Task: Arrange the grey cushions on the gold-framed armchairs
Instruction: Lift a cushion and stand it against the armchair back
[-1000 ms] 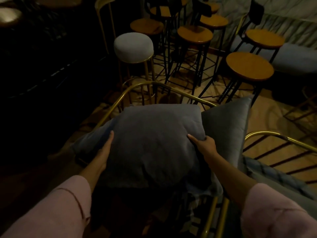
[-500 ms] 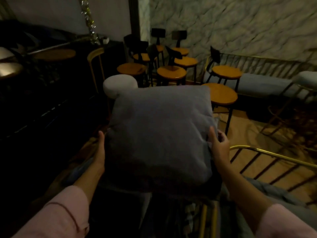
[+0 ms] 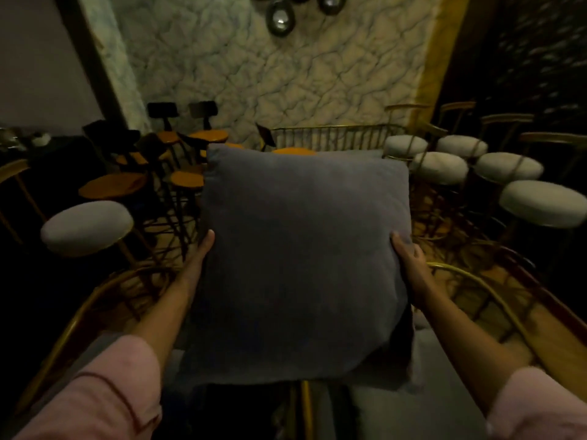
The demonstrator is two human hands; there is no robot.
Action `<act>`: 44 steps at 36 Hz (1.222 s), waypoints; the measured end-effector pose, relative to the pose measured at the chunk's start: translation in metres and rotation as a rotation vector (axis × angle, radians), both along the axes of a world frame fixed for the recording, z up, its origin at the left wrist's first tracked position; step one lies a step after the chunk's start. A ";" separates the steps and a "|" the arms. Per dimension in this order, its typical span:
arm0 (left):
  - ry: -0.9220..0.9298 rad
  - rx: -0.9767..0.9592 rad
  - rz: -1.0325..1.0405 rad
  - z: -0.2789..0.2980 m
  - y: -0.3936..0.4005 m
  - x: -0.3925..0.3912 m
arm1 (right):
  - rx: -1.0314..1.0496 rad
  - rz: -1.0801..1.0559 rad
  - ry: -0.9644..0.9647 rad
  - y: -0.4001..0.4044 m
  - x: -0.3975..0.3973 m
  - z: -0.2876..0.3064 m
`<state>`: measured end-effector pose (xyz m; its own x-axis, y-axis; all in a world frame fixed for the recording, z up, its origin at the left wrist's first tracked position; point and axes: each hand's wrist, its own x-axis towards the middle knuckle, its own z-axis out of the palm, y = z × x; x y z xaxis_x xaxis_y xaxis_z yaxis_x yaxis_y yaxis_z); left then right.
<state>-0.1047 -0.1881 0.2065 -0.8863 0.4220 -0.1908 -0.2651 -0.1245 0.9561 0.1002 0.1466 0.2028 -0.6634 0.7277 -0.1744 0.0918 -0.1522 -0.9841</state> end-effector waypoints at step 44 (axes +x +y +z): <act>-0.109 -0.553 0.117 -0.230 0.398 0.046 | -0.090 -0.013 -0.300 0.358 0.008 -0.222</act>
<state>-0.0585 0.2099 -0.0236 -0.8839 0.1336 -0.4482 -0.3806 0.3516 0.8553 0.1086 0.5051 -0.0196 -0.5630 0.7085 -0.4255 0.3736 -0.2410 -0.8957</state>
